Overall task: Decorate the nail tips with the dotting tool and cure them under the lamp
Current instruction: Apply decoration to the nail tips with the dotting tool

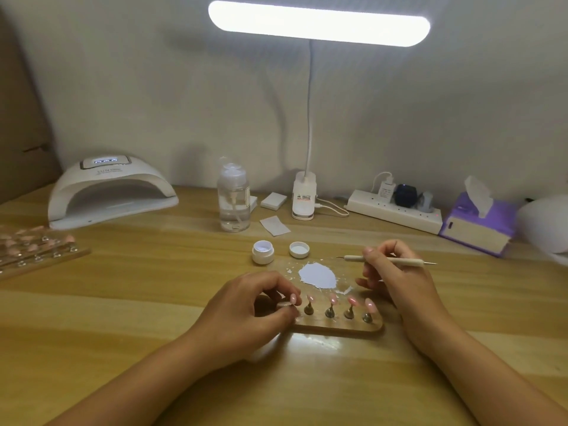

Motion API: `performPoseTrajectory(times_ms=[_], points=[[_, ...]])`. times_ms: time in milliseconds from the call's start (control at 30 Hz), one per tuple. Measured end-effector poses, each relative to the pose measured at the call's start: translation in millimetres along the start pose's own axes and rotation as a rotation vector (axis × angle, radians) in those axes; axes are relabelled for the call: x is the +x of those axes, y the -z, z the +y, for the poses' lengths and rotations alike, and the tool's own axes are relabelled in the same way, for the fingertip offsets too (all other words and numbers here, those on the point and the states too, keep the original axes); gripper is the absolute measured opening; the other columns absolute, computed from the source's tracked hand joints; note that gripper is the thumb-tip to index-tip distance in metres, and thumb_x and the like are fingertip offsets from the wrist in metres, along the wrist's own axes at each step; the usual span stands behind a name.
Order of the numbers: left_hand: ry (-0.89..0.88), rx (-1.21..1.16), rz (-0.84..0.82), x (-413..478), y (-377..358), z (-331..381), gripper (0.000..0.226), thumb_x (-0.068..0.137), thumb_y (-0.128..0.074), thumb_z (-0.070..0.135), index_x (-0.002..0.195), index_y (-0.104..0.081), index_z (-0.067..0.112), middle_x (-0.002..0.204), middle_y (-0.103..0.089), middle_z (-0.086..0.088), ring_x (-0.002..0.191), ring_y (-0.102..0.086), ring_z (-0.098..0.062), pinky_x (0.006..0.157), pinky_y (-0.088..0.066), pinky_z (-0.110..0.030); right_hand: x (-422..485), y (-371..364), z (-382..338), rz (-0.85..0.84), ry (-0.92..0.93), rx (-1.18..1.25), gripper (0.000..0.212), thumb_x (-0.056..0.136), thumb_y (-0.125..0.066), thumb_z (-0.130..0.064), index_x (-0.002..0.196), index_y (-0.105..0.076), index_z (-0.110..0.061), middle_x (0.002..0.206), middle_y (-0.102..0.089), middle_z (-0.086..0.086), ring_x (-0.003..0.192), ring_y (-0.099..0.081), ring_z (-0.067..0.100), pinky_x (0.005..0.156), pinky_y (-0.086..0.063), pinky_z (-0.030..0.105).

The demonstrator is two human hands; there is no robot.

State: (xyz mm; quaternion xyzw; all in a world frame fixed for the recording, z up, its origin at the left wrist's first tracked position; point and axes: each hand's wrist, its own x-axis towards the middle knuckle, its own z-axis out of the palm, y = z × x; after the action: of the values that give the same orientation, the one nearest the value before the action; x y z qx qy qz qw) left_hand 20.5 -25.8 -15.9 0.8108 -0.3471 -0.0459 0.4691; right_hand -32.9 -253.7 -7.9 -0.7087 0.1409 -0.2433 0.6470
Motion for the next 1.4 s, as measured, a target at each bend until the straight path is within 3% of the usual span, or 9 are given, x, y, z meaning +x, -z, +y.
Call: performPoseTrajectory(times_ms=[167,367,500,600,767,933,1167,1333,1400], points=[[0.001,-0.009,-0.006,0.6,0.6,-2.9,0.011,0.087,-0.073,0.017,0.085,-0.071,0.028,0.094,-0.072,0.016,0.096,-0.067,-0.007,0.089,-0.054,-0.043,-1.4,-0.7,-3.7,-0.052,-0.017,-0.039,0.019,0.094,-0.064,-0.024,0.099,-0.063,-0.006,0.073,-0.073,0.002,0.065,-0.064,0.014,0.063,-0.059,0.032],[-0.043,0.054,0.003,0.4,-0.5,-2.3,0.010,0.086,-0.072,0.021,0.086,-0.069,0.031,0.093,-0.071,0.017,0.095,-0.066,-0.006,0.086,-0.054,-0.042,1.9,0.5,-3.6,0.007,-0.052,-0.046,0.027,0.090,-0.069,-0.030,0.094,-0.064,-0.004,0.064,-0.067,-0.003,0.051,-0.053,0.005,0.045,-0.045,0.021],[-0.087,0.188,-0.021,-1.5,-0.7,-0.2,0.018,0.082,-0.069,0.044,0.098,-0.063,0.038,0.102,-0.064,0.025,0.100,-0.058,0.000,0.086,-0.050,-0.034,2.2,2.0,-4.8,0.063,0.007,0.000,0.019,0.089,-0.068,-0.032,0.085,-0.070,-0.013,0.065,-0.066,-0.010,0.055,-0.057,-0.006,0.047,-0.047,0.015],[-0.101,0.243,-0.065,-2.5,0.3,0.3,0.032,0.078,-0.070,0.055,0.105,-0.060,0.043,0.105,-0.056,0.031,0.102,-0.052,0.002,0.086,-0.048,-0.027,3.5,3.5,-6.8,0.116,-0.011,0.038,0.037,0.098,-0.053,-0.041,0.072,-0.062,-0.016,0.057,-0.059,-0.013,0.055,-0.056,-0.002,0.051,-0.051,0.016],[-0.166,0.304,-0.048,-2.7,-1.6,3.4,0.039,0.070,-0.058,0.057,0.106,-0.058,0.042,0.106,-0.055,0.031,0.101,-0.051,-0.001,0.082,-0.045,-0.018,2.0,4.7,-6.0,0.077,-0.022,-0.046,0.051,0.103,-0.035,-0.051,0.087,-0.075,-0.025,0.059,-0.051,-0.006,0.054,-0.053,0.002,0.052,-0.045,0.019],[-0.191,0.378,-0.109,-5.8,0.6,5.8,0.035,0.068,-0.058,0.053,0.101,-0.055,0.042,0.094,-0.052,0.022,0.096,-0.050,0.000,0.082,-0.040,-0.017,-0.8,6.1,-6.2,0.104,0.107,-0.112,0.046,0.096,-0.043,-0.055,0.082,-0.072,-0.022,0.052,-0.046,-0.008,0.048,-0.046,0.000,0.048,-0.037,0.015],[-0.111,0.399,-0.311,-20.5,-0.3,28.2,0.058,0.055,-0.065,0.085,0.090,-0.046,0.042,0.089,-0.059,0.022,0.078,-0.055,-0.001,0.061,-0.040,-0.018,-8.9,7.5,-6.8,0.108,0.238,-0.242,0.027,0.104,-0.039,-0.040,0.100,-0.065,-0.035,0.089,-0.068,-0.004,0.052,-0.057,0.011,0.049,-0.043,0.020],[-0.098,0.039,-0.356,-17.9,0.1,35.5,0.009,0.084,-0.069,0.032,0.091,-0.069,0.027,0.077,-0.067,0.014,0.064,-0.055,0.000,0.060,-0.039,-0.011,-18.4,15.7,-27.6,-0.004,0.157,-0.514,0.027,0.102,-0.036,-0.043,0.095,-0.057,-0.028,0.078,-0.070,-0.001,0.049,-0.065,0.012,0.059,-0.055,0.040],[-0.123,0.056,-0.290,-18.9,-5.5,33.1,0.015,0.083,-0.066,0.018,0.094,-0.067,0.027,0.083,-0.069,0.012,0.071,-0.058,-0.004,0.064,-0.041,-0.014,-25.0,23.4,-51.2,-0.095,0.183,-0.775,0.025,0.100,-0.036,-0.044,0.090,-0.054,-0.030,0.072,-0.070,-0.005,0.050,-0.067,0.009,0.067,-0.058,0.044]])
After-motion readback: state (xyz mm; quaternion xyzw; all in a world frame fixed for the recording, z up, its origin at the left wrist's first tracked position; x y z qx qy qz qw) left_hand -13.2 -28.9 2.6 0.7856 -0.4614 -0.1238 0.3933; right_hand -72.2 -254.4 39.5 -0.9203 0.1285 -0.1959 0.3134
